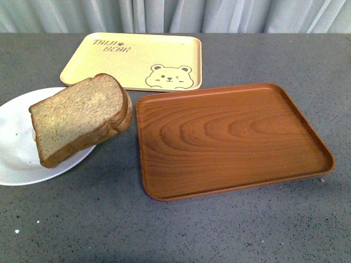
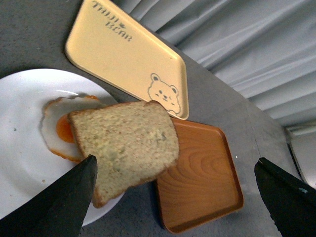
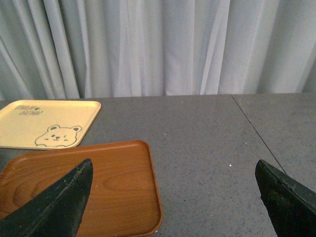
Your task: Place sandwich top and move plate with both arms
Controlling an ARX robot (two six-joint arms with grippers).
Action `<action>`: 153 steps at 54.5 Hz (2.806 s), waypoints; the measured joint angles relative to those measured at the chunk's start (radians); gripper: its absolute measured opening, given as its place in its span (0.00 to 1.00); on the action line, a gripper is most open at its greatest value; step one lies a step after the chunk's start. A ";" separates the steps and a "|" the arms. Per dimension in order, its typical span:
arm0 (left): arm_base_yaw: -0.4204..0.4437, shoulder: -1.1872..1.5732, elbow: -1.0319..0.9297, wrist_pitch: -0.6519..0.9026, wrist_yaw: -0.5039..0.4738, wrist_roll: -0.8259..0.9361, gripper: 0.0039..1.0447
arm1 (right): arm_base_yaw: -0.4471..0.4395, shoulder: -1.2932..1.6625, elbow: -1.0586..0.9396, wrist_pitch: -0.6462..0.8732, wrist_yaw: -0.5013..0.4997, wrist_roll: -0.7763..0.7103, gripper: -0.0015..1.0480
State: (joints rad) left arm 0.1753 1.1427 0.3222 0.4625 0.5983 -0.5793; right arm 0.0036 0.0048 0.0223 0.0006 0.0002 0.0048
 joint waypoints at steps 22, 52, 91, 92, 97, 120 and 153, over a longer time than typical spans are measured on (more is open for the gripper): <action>0.113 0.616 0.085 0.317 -0.050 -0.034 0.92 | 0.000 0.000 0.000 0.000 0.000 0.000 0.91; 0.151 0.848 0.142 0.442 -0.081 -0.105 0.92 | 0.000 0.000 0.000 0.000 0.000 0.000 0.91; 0.035 0.887 0.074 0.533 -0.115 -0.249 0.29 | 0.000 0.000 0.000 0.000 0.000 0.000 0.91; 0.035 0.887 0.072 0.534 -0.114 -0.250 0.27 | 0.000 0.000 0.000 0.000 0.000 0.000 0.91; 0.035 0.877 0.050 0.544 -0.104 -0.259 0.12 | 0.000 0.000 0.000 0.000 0.000 0.000 0.91; 0.052 0.782 -0.047 0.583 -0.059 -0.330 0.02 | 0.000 0.000 0.000 0.000 0.000 0.000 0.91; -0.201 0.682 0.284 0.245 -0.189 -0.464 0.02 | 0.000 0.000 0.000 0.000 0.000 0.000 0.91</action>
State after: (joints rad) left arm -0.0257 1.8248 0.6064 0.7078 0.4095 -1.0435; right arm 0.0036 0.0048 0.0223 0.0002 0.0006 0.0048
